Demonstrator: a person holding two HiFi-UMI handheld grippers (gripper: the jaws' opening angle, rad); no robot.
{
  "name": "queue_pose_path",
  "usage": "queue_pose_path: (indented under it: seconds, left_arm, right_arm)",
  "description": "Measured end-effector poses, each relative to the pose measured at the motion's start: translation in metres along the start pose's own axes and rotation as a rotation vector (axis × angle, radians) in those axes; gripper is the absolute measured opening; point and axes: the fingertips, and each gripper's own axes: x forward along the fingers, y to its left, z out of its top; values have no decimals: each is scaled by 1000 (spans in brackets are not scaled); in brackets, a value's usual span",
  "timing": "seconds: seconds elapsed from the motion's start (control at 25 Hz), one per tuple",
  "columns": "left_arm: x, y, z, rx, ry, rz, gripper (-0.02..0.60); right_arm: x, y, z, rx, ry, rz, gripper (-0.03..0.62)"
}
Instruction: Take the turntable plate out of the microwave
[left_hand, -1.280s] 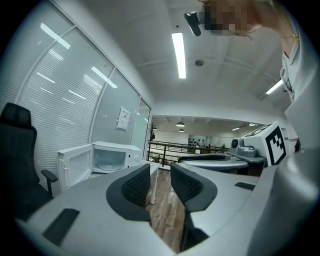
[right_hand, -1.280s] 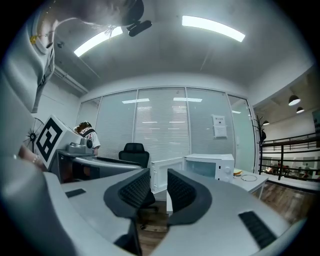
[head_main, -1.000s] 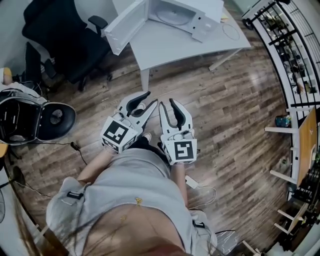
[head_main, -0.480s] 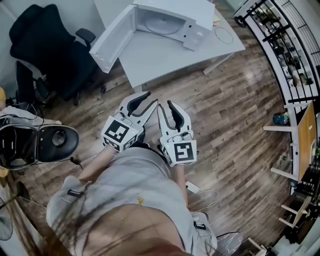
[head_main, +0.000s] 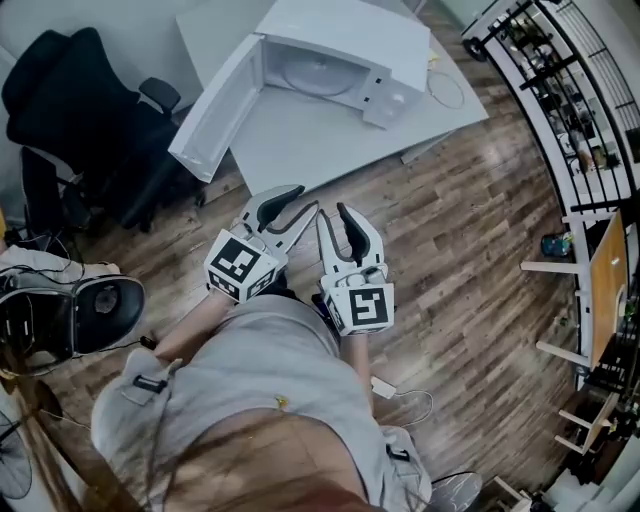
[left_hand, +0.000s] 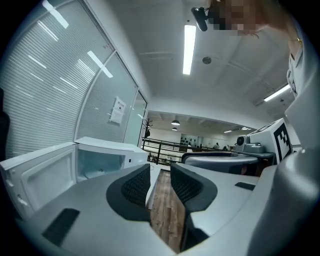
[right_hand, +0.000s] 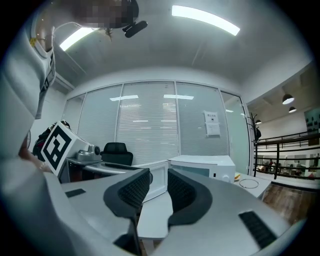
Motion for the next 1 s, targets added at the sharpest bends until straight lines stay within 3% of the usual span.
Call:
queue_pose_path:
  seconds: [0.4, 1.0]
  left_arm:
    - [3, 48, 7, 14, -2, 8, 126]
    - [-3, 67, 4, -1, 7, 33, 126]
  right_arm:
    - [49, -8, 3, -3, -12, -17, 120]
    - [68, -4, -5, 20, 17, 3, 120]
